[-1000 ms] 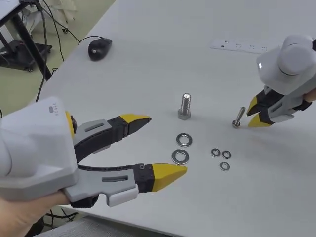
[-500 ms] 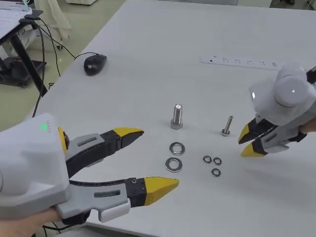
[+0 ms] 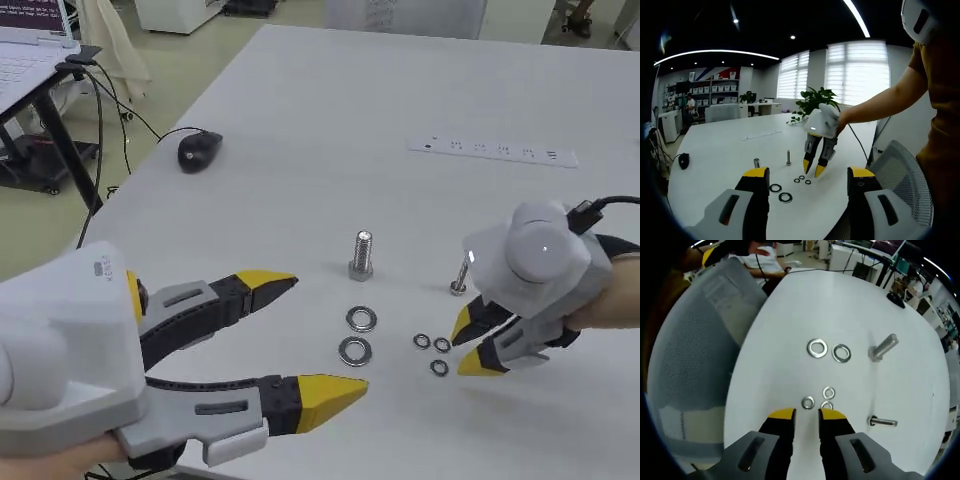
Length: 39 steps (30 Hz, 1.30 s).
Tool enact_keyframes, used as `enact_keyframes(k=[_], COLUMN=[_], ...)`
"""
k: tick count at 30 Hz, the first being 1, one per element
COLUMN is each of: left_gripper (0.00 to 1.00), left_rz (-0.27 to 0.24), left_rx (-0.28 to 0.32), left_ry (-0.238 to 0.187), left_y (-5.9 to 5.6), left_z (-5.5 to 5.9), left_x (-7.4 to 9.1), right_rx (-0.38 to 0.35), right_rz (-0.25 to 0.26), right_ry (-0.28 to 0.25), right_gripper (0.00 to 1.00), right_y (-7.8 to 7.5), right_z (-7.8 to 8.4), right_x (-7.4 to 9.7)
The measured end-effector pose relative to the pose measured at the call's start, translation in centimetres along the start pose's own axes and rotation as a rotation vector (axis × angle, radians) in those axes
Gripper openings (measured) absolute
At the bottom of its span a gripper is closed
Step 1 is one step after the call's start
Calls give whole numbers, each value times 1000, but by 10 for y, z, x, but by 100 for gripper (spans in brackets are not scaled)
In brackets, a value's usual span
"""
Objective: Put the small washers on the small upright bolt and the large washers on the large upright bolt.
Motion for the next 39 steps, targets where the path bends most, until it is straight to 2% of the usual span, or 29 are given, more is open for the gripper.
enact_keyframes(k=[7, 17, 26, 39], left_gripper=[62, 62, 62, 62], left_rz=[-2, -13, -9, -10], left_rx=[-2, 4, 18, 33], left_ry=[11, 13, 6, -1], left_y=[3, 9, 8, 7], left_z=[3, 5, 6, 6], left_x=[3, 2, 0, -1], right_rx=[2, -5, -7, 47], right_rz=[-21, -26, -25, -12], right_ry=[15, 27, 41, 54], right_gripper=[19, 19, 18, 15], right_y=[-4, -6, -7, -5], right_z=[-1, 3, 5, 4], right_x=[-12, -16, -20, -21])
Point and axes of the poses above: the centre of the closed fingertips' face, and the gripper's own axes: x roughly backward along the fingers, y roughly to its left, z roughly out of its underside, the point moved 3 cm from there along x, roughly backward along the fingers, and after that the axes turned 14 degrees about -z, right-handed, at the moved point
